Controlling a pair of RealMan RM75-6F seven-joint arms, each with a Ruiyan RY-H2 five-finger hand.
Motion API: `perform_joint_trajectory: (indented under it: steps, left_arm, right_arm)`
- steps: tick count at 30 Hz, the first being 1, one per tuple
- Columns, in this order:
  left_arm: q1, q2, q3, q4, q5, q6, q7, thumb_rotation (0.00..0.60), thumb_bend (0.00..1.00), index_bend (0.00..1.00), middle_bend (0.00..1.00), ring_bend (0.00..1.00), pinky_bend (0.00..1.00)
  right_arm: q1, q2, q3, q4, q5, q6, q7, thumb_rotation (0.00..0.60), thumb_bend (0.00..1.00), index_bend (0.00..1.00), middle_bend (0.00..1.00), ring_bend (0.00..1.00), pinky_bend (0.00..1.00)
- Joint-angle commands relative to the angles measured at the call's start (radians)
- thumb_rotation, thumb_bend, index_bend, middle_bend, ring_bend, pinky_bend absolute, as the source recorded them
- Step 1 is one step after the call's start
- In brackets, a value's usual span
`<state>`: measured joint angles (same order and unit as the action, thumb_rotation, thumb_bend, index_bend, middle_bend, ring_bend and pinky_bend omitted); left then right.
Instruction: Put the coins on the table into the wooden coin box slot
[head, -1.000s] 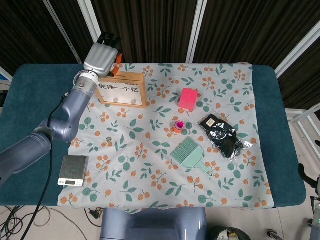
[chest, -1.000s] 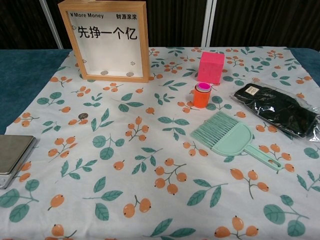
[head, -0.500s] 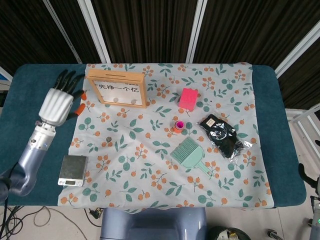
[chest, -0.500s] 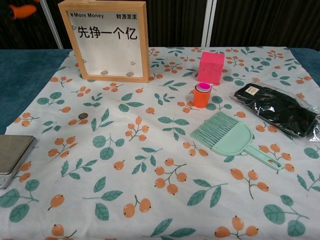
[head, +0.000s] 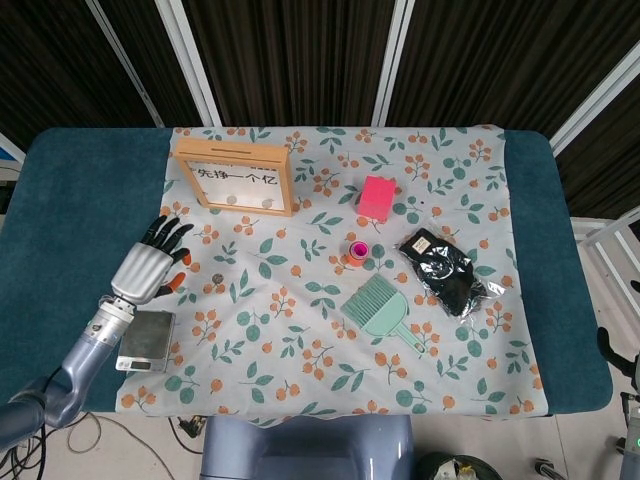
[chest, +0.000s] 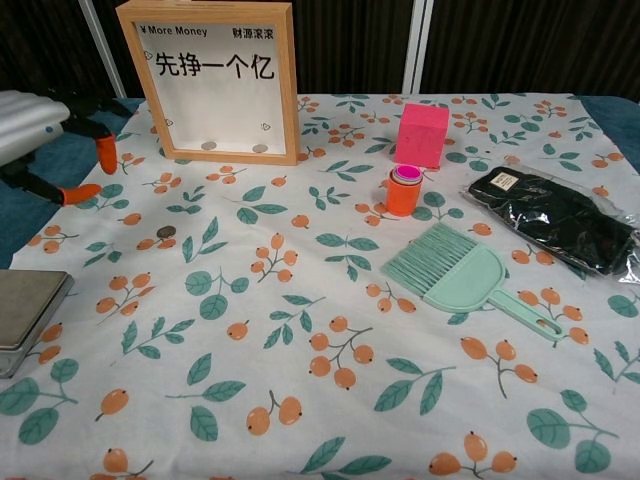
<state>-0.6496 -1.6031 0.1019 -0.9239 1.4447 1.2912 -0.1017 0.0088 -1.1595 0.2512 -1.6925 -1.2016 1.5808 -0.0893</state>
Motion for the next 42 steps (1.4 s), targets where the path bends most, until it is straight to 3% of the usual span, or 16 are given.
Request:
perform_joint_trajectory:
  steps: [1,19,42]
  left_arm:
    - [0.007,-0.042,0.005,0.049,0.02,-0.021,0.027,0.6,0.33,0.46,0.09,0.0,0.0]
    - [-0.026,-0.175,-0.019,0.222,0.08,-0.114,0.064,0.6,0.33,0.44,0.08,0.0,0.0]
    - [-0.038,-0.232,-0.034,0.319,0.113,-0.17,0.028,0.6,0.33,0.41,0.07,0.0,0.0]
  right_arm:
    - [0.0,0.001,0.001,-0.001,0.0,0.001,0.001,0.6,0.39,0.21,0.05,0.01,0.0]
    - [-0.002,0.003,0.003,-0.003,0.004,-0.001,0.007,0.6,0.39,0.21,0.05,0.01,0.0]
    - [-0.002,0.005,0.005,-0.006,0.009,-0.002,0.007,0.6,0.39,0.21,0.05,0.01,0.0]
